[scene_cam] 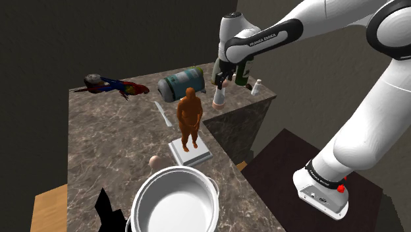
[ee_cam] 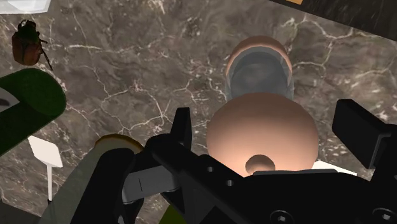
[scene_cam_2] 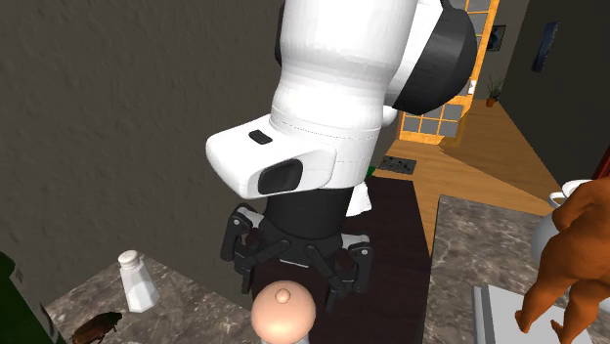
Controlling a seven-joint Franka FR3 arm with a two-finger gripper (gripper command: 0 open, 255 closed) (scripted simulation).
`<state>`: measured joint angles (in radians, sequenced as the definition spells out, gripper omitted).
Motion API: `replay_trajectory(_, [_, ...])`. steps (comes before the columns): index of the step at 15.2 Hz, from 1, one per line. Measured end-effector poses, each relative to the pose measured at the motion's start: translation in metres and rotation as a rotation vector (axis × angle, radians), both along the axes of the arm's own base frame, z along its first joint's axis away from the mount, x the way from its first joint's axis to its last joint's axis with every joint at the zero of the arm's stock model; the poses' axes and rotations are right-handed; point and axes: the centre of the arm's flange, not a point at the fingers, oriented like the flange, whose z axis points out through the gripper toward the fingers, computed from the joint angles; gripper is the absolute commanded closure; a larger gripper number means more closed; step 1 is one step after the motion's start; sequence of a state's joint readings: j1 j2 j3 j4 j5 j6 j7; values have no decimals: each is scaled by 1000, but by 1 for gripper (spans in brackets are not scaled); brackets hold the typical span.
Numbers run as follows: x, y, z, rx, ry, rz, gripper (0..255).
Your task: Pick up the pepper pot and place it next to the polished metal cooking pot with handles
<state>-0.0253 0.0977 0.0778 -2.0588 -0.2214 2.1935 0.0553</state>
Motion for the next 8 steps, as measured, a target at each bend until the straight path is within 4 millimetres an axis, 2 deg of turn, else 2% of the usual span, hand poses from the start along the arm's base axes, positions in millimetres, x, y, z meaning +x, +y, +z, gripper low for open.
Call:
replay_trajectory(2, [0, 0, 0, 0, 0, 0, 0])
replay_trajectory(3, [0, 0, 0, 0, 0, 0, 255])
replay_trajectory(8, [0, 0, 0, 0, -1, 0, 255])
